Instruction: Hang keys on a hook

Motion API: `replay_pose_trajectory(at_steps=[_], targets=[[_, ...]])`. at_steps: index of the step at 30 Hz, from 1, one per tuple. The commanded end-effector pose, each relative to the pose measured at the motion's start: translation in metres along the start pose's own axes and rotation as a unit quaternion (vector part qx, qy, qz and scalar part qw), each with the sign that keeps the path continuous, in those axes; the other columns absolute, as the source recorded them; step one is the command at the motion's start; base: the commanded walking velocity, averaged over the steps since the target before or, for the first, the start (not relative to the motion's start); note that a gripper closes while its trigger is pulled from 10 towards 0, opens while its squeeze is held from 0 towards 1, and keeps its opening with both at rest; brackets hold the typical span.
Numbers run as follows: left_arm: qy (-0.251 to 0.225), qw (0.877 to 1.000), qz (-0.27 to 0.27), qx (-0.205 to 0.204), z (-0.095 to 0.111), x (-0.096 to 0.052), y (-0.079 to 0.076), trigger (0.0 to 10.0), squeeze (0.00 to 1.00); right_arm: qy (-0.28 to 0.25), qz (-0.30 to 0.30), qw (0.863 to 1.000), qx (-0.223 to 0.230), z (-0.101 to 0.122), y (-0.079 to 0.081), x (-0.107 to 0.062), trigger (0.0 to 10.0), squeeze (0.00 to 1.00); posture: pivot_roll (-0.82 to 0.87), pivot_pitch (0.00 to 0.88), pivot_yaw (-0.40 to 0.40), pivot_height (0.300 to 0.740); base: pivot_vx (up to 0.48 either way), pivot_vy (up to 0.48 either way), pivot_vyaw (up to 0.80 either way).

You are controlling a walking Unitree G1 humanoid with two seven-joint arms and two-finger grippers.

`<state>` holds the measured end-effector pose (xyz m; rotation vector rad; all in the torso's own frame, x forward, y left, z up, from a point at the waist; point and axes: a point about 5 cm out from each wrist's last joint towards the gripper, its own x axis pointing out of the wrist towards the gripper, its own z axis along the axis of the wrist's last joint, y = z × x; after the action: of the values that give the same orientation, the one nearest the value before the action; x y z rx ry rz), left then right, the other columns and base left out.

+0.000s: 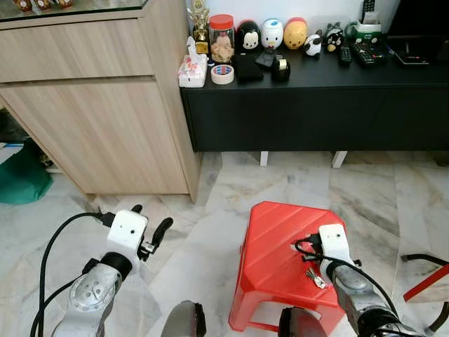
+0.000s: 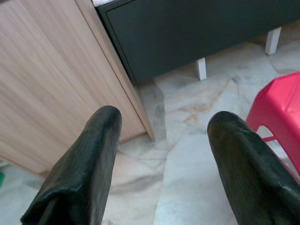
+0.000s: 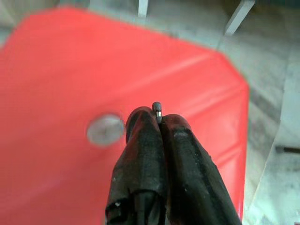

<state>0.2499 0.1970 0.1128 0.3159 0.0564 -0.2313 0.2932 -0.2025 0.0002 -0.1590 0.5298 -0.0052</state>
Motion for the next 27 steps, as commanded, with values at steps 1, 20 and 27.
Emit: replay_pose_trajectory(at_steps=[1, 20, 27], targets=[[0.006, 1.000, 0.007, 0.008, -0.004, 0.001, 0.002, 10.0, 0.00, -0.016, -0.006, 1.000, 0.019, -0.001, 0.003, -0.002, 0.0, 0.00, 0.12, 0.038, 0.043, 0.638, 0.000, 0.000, 0.00], [0.056, 0.991, 0.113, -0.046, -0.056, 0.001, 0.017, 10.0, 0.00, -0.135, -0.118, 0.983, 0.048, -0.013, -0.022, -0.035, 0.0, 0.00, 0.08, 0.000, -0.026, 0.638, 0.000, 0.000, 0.00], [0.095, 0.979, 0.162, -0.083, -0.086, -0.005, 0.024, 10.0, 0.00, -0.155, -0.115, 0.979, 0.063, 0.006, -0.022, -0.027, 10.0, 0.00, 0.07, 0.000, -0.035, 0.638, 0.000, 0.000, 0.00]])
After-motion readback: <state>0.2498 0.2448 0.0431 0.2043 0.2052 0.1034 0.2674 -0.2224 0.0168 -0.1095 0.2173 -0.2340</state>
